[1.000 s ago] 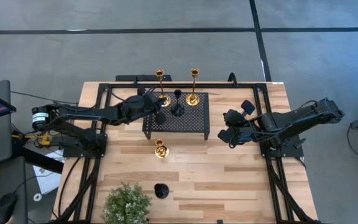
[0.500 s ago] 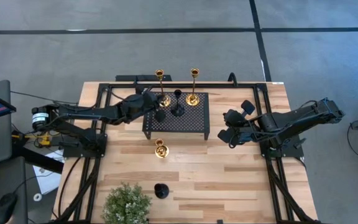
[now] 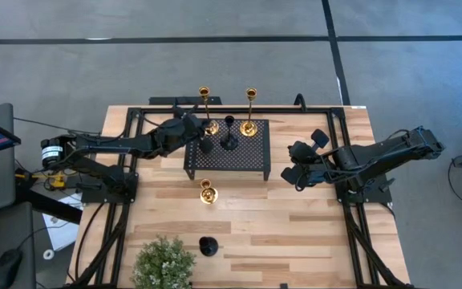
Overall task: Pick & Place candle stick holders
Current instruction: Put the large gold candle holder on the shelf, then put the small gold candle holder on the shelf
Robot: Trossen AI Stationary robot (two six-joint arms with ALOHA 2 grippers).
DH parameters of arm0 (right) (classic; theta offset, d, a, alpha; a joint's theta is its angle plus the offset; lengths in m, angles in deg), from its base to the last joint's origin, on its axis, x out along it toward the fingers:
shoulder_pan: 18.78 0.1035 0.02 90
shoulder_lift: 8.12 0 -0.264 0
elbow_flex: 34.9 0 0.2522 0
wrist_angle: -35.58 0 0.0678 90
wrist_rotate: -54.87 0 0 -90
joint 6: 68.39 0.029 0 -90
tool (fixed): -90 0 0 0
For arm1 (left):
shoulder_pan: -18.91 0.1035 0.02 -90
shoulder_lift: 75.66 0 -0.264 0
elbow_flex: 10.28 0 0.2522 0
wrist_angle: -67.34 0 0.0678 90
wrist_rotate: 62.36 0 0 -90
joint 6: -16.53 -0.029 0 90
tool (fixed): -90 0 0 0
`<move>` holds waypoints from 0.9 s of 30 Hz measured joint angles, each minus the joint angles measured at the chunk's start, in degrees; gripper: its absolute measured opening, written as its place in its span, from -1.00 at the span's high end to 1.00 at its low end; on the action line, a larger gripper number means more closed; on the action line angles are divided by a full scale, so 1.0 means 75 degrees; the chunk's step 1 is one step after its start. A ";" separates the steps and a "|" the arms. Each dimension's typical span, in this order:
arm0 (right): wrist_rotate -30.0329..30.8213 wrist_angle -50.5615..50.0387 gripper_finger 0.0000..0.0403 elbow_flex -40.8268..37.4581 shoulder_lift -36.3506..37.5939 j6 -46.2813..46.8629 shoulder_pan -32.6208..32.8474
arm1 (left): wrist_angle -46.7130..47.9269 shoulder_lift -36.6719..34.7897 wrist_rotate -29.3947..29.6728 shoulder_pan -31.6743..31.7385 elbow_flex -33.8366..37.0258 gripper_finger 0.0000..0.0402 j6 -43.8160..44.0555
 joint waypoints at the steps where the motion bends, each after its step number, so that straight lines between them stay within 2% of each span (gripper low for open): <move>1: 0.0000 -0.0001 1.00 0.0000 0.0000 0.0000 0.0000 | 0.0000 0.0000 -0.0133 0.0000 0.0000 0.99 0.0044; 8: 0.0000 -0.0003 1.00 0.0000 0.0000 0.0000 -0.0003 | -0.0013 0.0003 -0.1489 -0.0181 0.0000 0.99 0.0624; 16: 0.0000 -0.0001 1.00 0.0000 0.0000 -0.0002 -0.0003 | 0.0205 -0.0267 -0.1529 -0.1150 -0.0009 0.99 -0.0115; 19: -0.0003 0.0025 1.00 0.0000 0.0000 -0.0001 0.0052 | 0.0912 -0.0663 -0.1412 -0.1474 -0.0006 0.99 -0.0249; 23: -0.0006 0.0043 1.00 0.0000 0.0000 -0.0002 0.0122 | 0.2126 -0.1539 -0.0481 -0.1771 -0.0006 0.99 -0.0297; 25: -0.0006 0.0081 1.00 0.0000 0.0000 -0.0003 0.0163 | 0.2525 -0.1965 -0.0488 -0.1882 -0.0006 0.99 -0.0288; 27: -0.0006 0.0118 1.00 0.0000 0.0000 -0.0003 0.0205 | 0.2917 -0.2365 -0.0854 -0.2034 -0.0006 0.99 -0.0270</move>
